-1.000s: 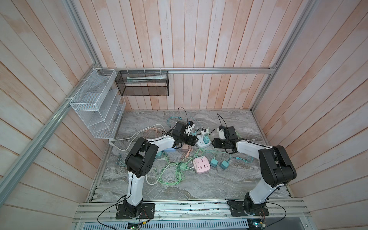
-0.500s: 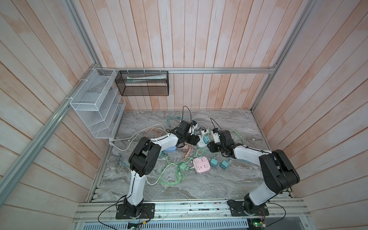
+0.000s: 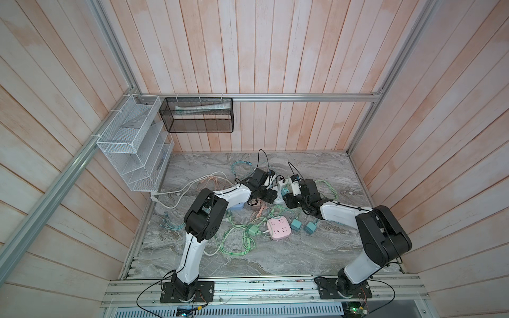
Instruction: Pull the plug off the socket
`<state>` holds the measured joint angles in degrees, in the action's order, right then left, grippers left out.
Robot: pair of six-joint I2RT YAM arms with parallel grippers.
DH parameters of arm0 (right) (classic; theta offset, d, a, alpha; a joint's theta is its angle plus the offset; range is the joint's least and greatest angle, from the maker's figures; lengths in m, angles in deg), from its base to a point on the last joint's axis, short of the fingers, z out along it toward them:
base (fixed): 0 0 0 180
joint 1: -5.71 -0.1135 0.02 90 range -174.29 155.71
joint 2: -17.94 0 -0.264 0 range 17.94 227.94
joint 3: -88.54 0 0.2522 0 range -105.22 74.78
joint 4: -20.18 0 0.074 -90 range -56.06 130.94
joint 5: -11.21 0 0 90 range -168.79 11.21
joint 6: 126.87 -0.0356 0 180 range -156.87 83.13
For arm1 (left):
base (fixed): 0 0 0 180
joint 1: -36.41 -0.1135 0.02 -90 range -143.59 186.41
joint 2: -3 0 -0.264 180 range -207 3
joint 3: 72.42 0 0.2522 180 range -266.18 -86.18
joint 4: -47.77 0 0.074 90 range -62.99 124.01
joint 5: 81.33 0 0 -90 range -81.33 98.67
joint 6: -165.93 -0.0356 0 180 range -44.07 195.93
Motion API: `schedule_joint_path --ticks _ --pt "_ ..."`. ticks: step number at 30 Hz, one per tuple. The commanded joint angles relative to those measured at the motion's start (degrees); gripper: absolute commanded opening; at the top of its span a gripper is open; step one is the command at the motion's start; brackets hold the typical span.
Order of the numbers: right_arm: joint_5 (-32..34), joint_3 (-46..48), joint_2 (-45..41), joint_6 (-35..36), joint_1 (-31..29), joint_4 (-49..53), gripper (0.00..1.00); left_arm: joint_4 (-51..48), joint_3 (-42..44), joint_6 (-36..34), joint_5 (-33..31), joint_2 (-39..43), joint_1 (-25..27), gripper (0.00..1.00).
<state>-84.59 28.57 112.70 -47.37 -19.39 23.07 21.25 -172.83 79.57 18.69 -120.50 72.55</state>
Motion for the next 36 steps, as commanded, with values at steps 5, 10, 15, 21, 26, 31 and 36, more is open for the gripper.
schedule_joint_path --ticks 5,10,15,21,26,31,36 --pt "1.41 -1.79 2.60 1.40 -0.39 -2.29 0.48 -3.50 -2.46 -0.12 -1.80 -2.46 0.25 0.82" --pt "1.50 -2.50 3.99 2.05 -0.47 -3.03 0.45 -4.12 -2.34 0.03 -1.94 -2.63 0.25 0.82" --pt "1.93 -3.59 5.30 2.72 -0.56 -3.39 0.42 -4.65 -2.40 -0.56 -2.53 -2.65 0.33 0.82" --pt "1.58 -4.40 6.80 3.64 -0.65 -3.61 0.38 -4.96 -2.68 -0.65 -2.68 -2.96 0.36 0.82" --pt "1.58 -4.67 7.09 4.50 -0.61 -3.56 0.29 -5.59 -3.29 -0.52 -2.69 -3.46 0.33 0.82" --pt "1.72 -4.84 7.28 5.79 -0.65 -3.05 0.20 -6.31 -4.01 -0.55 -3.06 -3.84 0.34 0.82" --pt "2.22 -5.11 6.98 6.93 -0.73 -2.06 0.14 -8.52 -5.99 -0.28 -3.78 -4.82 0.42 0.82"
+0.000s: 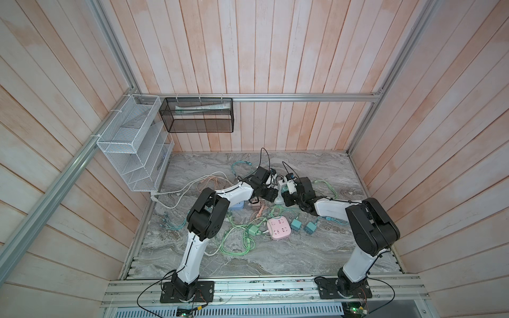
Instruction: Pull the plug off the socket
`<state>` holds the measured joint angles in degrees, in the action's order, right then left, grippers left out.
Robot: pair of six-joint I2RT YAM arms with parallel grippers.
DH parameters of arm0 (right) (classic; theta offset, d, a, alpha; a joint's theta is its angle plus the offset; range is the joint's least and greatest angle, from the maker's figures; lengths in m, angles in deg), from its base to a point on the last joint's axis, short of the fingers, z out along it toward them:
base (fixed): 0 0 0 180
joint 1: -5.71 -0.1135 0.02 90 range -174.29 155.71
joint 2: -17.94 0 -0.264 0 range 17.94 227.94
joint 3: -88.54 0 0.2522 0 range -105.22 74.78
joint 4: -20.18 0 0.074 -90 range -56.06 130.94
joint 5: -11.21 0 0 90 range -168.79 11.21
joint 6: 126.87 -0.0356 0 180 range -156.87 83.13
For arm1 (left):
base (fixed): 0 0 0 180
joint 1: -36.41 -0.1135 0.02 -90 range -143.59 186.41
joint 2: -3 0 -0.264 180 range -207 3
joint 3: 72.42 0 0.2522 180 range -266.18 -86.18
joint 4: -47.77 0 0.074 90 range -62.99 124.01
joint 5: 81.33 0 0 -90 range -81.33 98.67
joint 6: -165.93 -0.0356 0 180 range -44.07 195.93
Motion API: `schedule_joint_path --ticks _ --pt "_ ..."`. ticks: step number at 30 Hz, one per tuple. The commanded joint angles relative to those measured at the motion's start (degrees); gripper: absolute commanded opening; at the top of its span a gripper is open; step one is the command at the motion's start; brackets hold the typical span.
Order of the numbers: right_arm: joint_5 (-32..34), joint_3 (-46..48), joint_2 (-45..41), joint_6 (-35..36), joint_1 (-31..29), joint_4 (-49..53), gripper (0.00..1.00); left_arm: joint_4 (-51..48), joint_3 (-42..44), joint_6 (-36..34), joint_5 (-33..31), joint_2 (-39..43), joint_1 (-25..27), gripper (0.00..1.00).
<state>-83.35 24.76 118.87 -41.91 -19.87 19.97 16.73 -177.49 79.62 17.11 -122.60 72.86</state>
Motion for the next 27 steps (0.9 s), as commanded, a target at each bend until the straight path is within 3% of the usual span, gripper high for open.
schedule_joint_path --ticks 1,18,27 --pt "1.27 -1.31 0.62 1.67 -0.34 1.25 0.14 -4.53 -1.88 -0.33 -2.21 -2.99 0.12 0.82" --pt "12.81 -6.63 0.65 3.98 -4.76 7.81 0.00 -8.73 -4.73 -0.47 -4.05 -5.03 0.80 0.81" --pt "11.99 -6.36 -0.19 -0.61 -4.32 6.95 0.00 -9.35 -4.95 -0.96 -4.71 -5.49 1.09 0.81"
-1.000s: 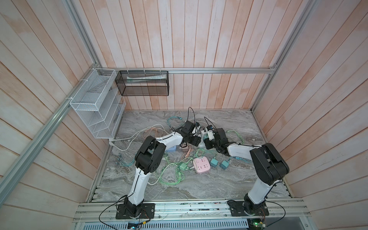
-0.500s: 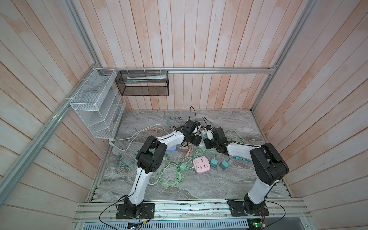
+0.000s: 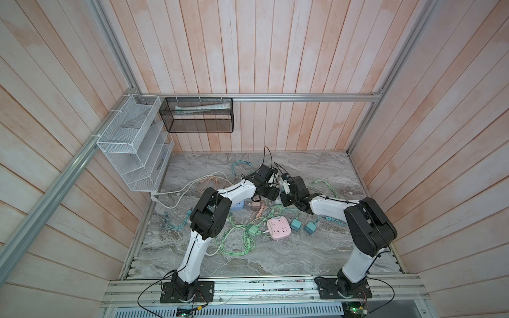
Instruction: Pull the plug off the socket
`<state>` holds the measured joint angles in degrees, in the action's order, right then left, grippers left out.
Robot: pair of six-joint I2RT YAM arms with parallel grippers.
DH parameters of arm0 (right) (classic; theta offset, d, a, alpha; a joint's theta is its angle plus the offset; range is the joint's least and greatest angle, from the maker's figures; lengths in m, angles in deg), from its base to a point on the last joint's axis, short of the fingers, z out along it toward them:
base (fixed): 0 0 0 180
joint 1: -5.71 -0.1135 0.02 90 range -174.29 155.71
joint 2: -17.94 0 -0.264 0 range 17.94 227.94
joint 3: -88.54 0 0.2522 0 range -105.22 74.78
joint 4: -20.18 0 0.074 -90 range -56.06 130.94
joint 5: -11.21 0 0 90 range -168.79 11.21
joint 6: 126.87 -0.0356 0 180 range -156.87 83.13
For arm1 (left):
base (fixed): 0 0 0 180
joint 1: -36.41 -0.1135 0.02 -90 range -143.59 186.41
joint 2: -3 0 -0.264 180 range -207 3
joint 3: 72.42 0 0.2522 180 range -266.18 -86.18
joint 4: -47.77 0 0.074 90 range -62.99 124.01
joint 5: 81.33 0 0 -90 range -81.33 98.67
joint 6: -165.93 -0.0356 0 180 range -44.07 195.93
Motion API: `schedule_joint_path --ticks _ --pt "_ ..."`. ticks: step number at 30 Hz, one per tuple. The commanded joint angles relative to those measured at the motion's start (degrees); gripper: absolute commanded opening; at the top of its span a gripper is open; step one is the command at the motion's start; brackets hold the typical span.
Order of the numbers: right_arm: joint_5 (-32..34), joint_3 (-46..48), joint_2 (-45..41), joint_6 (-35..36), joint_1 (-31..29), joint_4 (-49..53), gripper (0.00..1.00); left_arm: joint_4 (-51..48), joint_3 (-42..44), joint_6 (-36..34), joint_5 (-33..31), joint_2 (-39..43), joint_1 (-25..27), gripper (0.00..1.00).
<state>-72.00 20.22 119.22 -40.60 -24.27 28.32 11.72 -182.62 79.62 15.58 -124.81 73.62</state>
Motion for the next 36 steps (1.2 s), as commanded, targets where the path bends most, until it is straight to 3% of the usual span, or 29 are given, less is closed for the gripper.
schedule_joint_path --ticks 1,14,20,27,36 --pt "-0.11 -1.81 -0.70 -2.55 0.46 -1.38 0.00 -4.43 0.19 -1.05 -3.14 -3.32 0.32 0.81" --pt "-3.58 -2.09 -1.18 -4.80 1.70 -0.90 0.00 -6.87 -2.14 -1.14 -3.75 -5.26 0.75 0.81" --pt "5.18 -2.66 0.07 0.37 -1.94 3.23 0.00 -7.06 -2.65 -1.32 -2.91 -5.61 0.82 0.81" --pt "7.18 -1.30 -0.77 -1.19 -2.09 2.99 0.00 -8.08 -3.67 -1.47 -2.61 -6.61 0.84 0.81" --pt "1.11 -1.87 -2.29 -4.96 1.05 1.02 0.00 -8.96 -3.77 -1.66 -3.50 -6.75 0.84 0.81"
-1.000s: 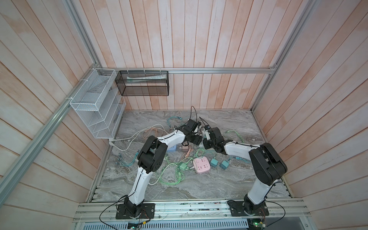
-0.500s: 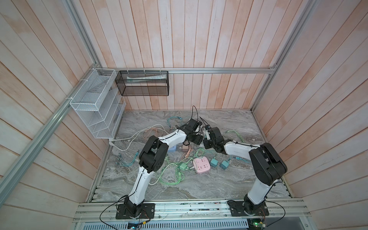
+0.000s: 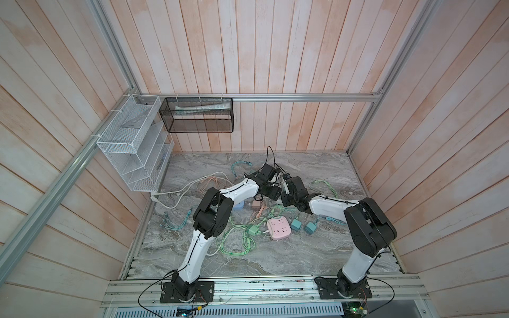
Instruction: Pull the plug off the socket
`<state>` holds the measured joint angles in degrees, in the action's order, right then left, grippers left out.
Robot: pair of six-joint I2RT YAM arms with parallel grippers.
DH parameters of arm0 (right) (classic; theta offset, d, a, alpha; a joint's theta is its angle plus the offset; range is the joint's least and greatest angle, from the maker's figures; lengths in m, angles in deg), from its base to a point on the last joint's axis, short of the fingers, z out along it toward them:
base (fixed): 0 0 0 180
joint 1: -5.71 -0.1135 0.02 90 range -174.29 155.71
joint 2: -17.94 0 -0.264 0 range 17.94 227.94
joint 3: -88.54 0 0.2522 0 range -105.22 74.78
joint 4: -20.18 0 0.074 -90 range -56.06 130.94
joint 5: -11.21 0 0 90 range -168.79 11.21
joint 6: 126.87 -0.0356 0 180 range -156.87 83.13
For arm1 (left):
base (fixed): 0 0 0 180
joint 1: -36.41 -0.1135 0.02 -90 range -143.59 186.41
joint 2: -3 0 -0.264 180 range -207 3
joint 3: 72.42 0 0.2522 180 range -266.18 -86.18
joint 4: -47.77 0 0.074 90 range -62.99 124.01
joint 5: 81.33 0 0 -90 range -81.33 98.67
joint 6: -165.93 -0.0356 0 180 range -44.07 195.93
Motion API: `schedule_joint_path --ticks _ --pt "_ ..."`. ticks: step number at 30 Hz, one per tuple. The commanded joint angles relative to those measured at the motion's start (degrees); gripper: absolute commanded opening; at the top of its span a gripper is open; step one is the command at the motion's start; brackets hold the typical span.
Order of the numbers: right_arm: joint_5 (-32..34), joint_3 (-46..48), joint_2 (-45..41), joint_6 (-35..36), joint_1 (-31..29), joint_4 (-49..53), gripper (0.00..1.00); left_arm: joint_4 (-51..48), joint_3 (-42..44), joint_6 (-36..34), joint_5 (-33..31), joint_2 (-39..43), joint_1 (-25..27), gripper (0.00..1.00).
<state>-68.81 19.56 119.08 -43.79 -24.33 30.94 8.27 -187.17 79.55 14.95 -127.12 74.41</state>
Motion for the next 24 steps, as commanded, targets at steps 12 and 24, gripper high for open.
schedule_joint_path --ticks 12,24 --pt "-4.19 -2.09 -2.62 -1.43 2.34 0.50 0.00 -5.51 0.77 -1.68 -3.16 -4.63 0.06 0.81" --pt "1.87 -3.26 -2.87 -0.27 0.14 2.50 0.00 -5.90 0.27 -1.68 -2.88 -4.98 0.07 0.81"
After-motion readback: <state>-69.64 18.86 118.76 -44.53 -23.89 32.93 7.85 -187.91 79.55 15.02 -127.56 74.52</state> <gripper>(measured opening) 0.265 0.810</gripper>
